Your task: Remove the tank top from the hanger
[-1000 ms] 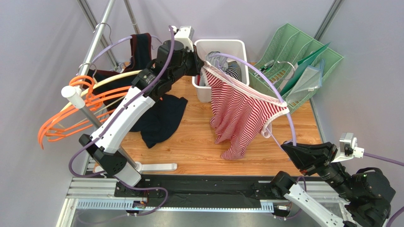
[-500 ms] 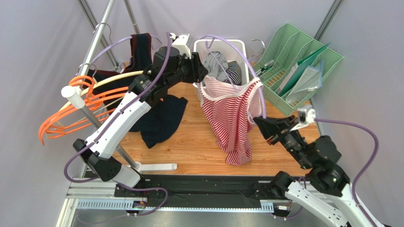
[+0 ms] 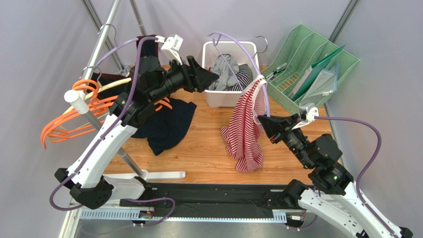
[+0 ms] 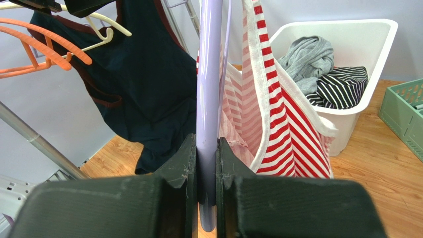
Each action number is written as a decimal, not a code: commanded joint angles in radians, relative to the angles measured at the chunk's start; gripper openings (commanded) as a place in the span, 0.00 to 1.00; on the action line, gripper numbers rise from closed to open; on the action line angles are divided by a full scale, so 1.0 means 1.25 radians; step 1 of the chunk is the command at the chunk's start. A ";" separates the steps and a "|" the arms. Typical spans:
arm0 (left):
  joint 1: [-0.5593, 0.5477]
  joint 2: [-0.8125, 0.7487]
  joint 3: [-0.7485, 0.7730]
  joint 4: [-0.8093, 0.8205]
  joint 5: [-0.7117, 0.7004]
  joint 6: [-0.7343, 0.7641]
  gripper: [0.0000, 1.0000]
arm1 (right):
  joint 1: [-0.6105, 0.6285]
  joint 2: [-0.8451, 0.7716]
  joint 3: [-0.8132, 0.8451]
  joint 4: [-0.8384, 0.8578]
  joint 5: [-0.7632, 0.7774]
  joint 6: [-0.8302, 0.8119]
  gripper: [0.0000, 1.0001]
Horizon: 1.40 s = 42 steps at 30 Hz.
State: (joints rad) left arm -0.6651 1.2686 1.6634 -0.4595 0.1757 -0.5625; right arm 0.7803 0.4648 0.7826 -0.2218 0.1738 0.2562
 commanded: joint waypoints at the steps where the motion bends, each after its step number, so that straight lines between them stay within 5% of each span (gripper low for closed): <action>1: 0.001 0.036 -0.023 0.134 0.084 -0.150 0.68 | -0.002 0.007 0.003 0.132 -0.006 -0.016 0.00; 27: -0.145 0.109 -0.038 0.290 -0.161 -0.269 0.47 | -0.002 0.033 -0.012 0.148 -0.118 -0.016 0.00; 42: -0.164 0.119 -0.042 0.298 -0.185 -0.275 0.37 | -0.002 0.043 -0.020 0.160 -0.156 -0.012 0.00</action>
State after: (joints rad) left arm -0.8646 1.4162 1.6169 -0.1295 -0.0360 -0.8982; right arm 0.7803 0.5240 0.7498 -0.1513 0.0193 0.2535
